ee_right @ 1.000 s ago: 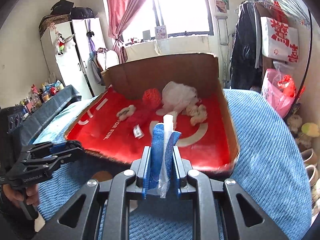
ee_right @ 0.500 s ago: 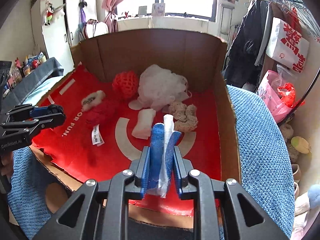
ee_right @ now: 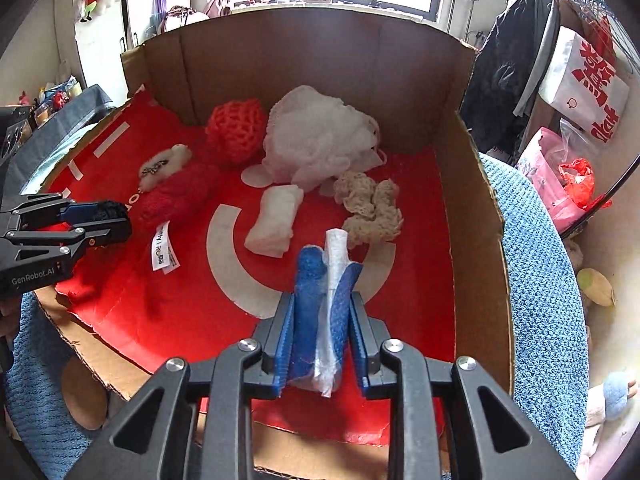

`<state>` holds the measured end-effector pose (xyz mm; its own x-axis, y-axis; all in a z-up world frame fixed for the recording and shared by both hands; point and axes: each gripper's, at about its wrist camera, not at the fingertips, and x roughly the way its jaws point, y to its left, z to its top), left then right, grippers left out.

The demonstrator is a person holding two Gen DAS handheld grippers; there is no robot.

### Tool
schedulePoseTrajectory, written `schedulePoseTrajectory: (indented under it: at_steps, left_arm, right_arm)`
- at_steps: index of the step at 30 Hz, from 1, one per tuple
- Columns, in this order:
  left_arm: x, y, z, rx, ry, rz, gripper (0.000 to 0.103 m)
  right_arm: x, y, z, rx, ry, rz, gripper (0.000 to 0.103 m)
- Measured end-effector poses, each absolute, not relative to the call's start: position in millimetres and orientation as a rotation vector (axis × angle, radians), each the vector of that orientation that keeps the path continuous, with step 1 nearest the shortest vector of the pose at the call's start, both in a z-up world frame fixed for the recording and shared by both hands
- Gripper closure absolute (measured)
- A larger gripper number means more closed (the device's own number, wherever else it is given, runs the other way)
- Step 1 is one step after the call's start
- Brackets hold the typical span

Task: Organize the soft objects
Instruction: 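Carry the black ball and blue packet with both tools into the box, then open the left tool to drop the black ball while the right tool drops the blue packet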

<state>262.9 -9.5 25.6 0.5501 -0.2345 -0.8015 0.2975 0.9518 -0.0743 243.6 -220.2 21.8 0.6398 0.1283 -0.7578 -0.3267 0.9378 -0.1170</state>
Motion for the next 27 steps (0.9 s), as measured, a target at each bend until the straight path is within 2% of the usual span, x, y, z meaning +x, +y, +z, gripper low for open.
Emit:
schedulePoseTrajectory:
  at_steps: [16,18,19,20,27]
  left_arm:
    - [266,-16,22,0.088,0.931,-0.311,0.069]
    - [267,-18,21,0.094,0.931,-0.313,0.064]
    - [267,-19,21,0.093,0.932,-0.317,0.055]
    - [267,-20,21,0.092,0.932,-0.320,0.051]
    - [264,-23,25,0.098,0.914,-0.330,0.051]
  right_arm:
    - [246,-218,21,-0.258,0.842,0.266,0.069]
    - [247,-219,21,-0.261,0.843,0.266,0.069]
    - [247,-219,20,-0.262,0.843,0.267,0.068]
    - [247,-218,20,-0.263,0.844,0.269,0.068]
    - [245,-215,20,-0.268,0.847,0.280,0.059]
